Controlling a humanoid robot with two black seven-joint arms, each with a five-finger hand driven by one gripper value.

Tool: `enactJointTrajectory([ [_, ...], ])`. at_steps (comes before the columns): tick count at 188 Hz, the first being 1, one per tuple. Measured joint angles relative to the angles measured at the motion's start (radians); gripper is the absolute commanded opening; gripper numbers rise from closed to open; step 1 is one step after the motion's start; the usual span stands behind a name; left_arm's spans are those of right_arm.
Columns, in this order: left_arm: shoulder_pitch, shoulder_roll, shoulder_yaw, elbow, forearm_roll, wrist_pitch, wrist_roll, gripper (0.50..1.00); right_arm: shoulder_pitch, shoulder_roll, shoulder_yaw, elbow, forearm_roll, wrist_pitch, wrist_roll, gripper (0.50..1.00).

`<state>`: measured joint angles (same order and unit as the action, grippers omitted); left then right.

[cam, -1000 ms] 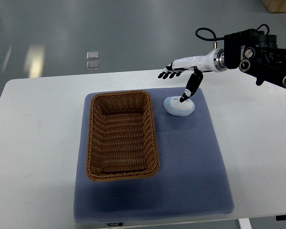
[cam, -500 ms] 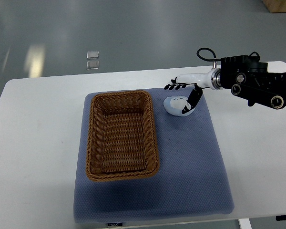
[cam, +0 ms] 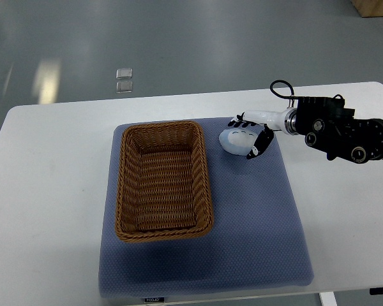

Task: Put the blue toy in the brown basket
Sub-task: 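Lift the held toy up off the cushion with the right hand, then carry the toy over the wicker basket and lower it inside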

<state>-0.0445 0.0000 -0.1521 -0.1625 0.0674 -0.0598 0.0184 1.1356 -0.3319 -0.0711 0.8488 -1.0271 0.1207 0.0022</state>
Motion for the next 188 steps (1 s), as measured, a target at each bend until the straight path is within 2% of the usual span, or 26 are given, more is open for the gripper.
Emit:
enactJointTrajectory([
  [3,0.000,0.000,0.000,0.000,0.000,0.000,0.000,1.000,-0.001,0.001,0.000,0.000,-0.001,-0.002,0.000,0.721],
  [4,0.000,0.000,0.000,0.000,0.000,0.000,0.000,1.000,-0.002,0.001,-0.001,-0.001,-0.001,-0.003,0.000,0.691],
  [5,0.000,0.000,0.000,0.000,0.000,0.000,0.000,1.000,-0.002,0.001,-0.001,-0.001,-0.001,-0.004,0.000,0.691],
  [6,0.000,0.000,0.000,0.000,0.000,0.000,0.000,1.000,-0.002,0.002,-0.001,-0.001,-0.001,-0.004,0.001,0.660],
  [7,0.000,0.000,0.000,0.000,0.000,0.000,0.000,1.000,-0.003,0.002,-0.001,-0.001,-0.002,-0.005,0.001,0.660],
  [8,0.000,0.000,0.000,0.000,0.000,0.000,0.000,1.000,-0.003,0.002,-0.001,-0.001,-0.002,-0.006,0.001,0.629],
  [9,0.000,0.000,0.000,0.000,0.000,0.000,0.000,1.000,-0.004,0.003,-0.002,-0.002,-0.002,-0.006,0.001,0.629],
  [10,0.000,0.000,0.000,0.000,0.000,0.000,0.000,1.000,-0.004,0.003,-0.002,-0.002,-0.003,-0.007,0.001,0.603],
  [24,0.000,0.000,-0.001,0.000,0.000,0.000,0.000,1.000,-0.011,0.010,-0.006,-0.007,-0.008,-0.019,0.002,0.501],
  [72,0.000,0.000,-0.001,0.001,0.000,0.000,0.000,1.000,-0.012,0.032,-0.004,-0.033,-0.008,-0.033,0.002,0.500],
  [102,0.000,0.000,0.000,0.001,0.000,0.000,0.000,1.000,0.048,-0.012,0.009,-0.009,0.004,-0.008,0.002,0.500],
  [151,0.000,0.000,-0.001,0.002,0.000,0.000,0.000,1.000,0.212,-0.177,0.011,0.191,0.026,0.075,0.004,0.500],
  [172,0.000,0.000,-0.001,0.001,0.000,0.000,0.000,1.000,0.269,-0.197,0.013,0.273,0.085,0.088,0.006,0.500],
  [188,0.000,0.000,0.000,0.001,0.000,0.000,0.000,1.000,0.302,-0.172,0.019,0.308,0.149,0.089,0.007,0.500],
])
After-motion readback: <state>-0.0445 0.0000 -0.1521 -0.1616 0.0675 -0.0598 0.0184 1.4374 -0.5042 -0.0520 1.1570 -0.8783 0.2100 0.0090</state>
